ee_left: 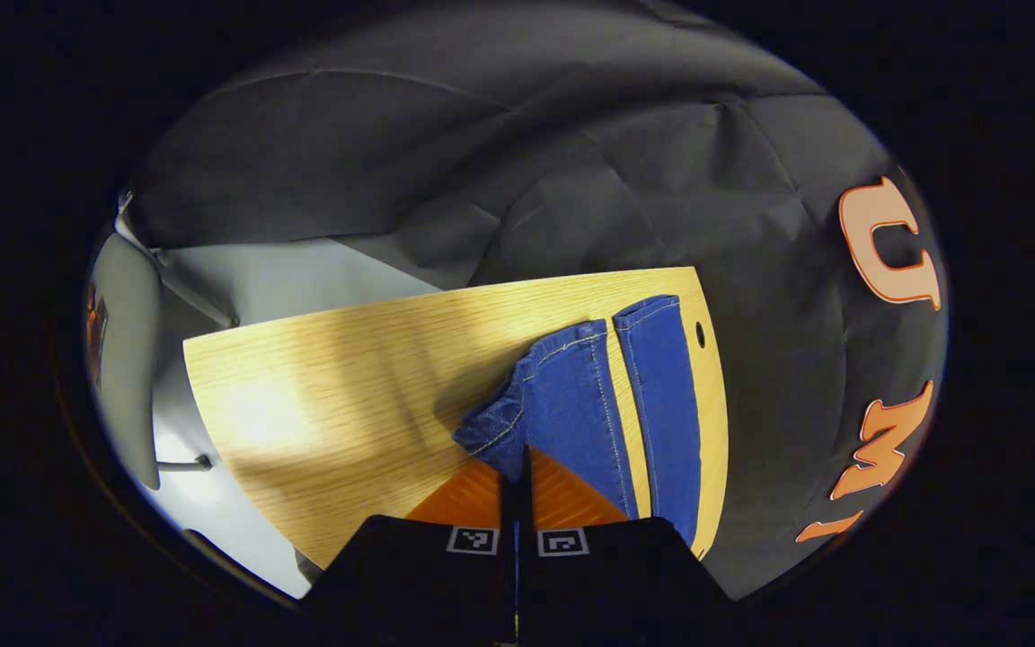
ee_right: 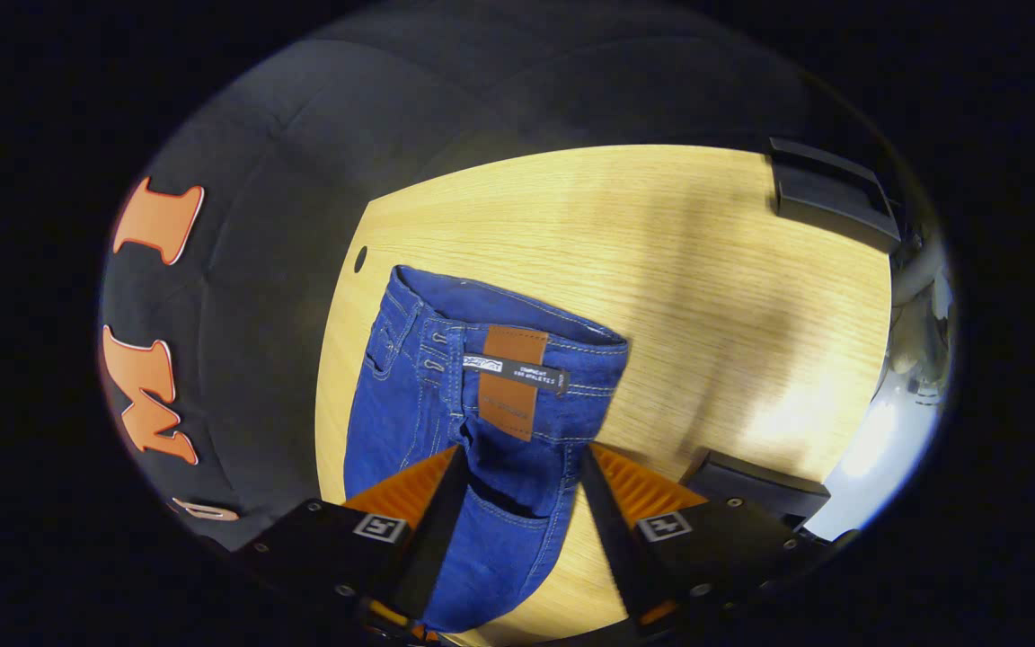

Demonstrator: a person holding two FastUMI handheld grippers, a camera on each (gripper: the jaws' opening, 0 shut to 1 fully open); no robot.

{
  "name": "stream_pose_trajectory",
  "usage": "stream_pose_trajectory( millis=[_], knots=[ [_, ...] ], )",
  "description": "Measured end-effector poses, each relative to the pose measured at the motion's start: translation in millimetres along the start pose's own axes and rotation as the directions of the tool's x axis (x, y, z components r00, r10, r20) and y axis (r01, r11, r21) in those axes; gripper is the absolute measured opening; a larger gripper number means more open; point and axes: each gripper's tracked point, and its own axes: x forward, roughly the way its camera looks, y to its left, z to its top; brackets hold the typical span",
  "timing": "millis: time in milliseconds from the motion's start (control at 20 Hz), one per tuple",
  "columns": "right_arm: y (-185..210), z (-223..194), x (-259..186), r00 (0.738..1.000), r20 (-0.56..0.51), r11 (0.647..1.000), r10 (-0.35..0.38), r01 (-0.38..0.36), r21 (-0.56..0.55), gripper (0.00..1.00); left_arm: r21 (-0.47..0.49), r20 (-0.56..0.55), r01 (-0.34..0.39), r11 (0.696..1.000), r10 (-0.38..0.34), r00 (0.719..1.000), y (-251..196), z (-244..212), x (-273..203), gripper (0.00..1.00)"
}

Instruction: Grasp the waist and the cuffs of the jeans and fold them to make the two legs overlap; first hold the waist and fold one-third of the jeans toward the cuffs, then hold the cuffs and fold the remaining one-third in the same direction to finish folding.

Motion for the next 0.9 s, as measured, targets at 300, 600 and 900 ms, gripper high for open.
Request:
stream_pose_trajectory(
  millis=[300, 600, 900],
  knots=[
    [6.4, 0.4, 1.2, 0.997, -0.001, 0.982, 0.077, -0.076, 0.172, 0.19, 0.01, 0.001, 0.016, 1.0, -0.016, 1.0, -5.1, 2.2, -8.4, 0.02],
    [4.1, 10.9, -16.2, 0.999, 0.029, 0.988, -0.032, 0.027, 0.15, 0.06, 0.061, -0.022, 0.019, 0.998, -0.018, 1.0, -27.1, 7.5, -21.9, 0.01],
    [33.8, 19.2, -32.7, 0.996, 0.014, 0.984, -0.083, 0.08, 0.161, 0.06, 0.136, -0.054, 0.065, 0.989, -0.058, 0.997, -71.8, 30.1, -35.8, 0.01]
  ],
)
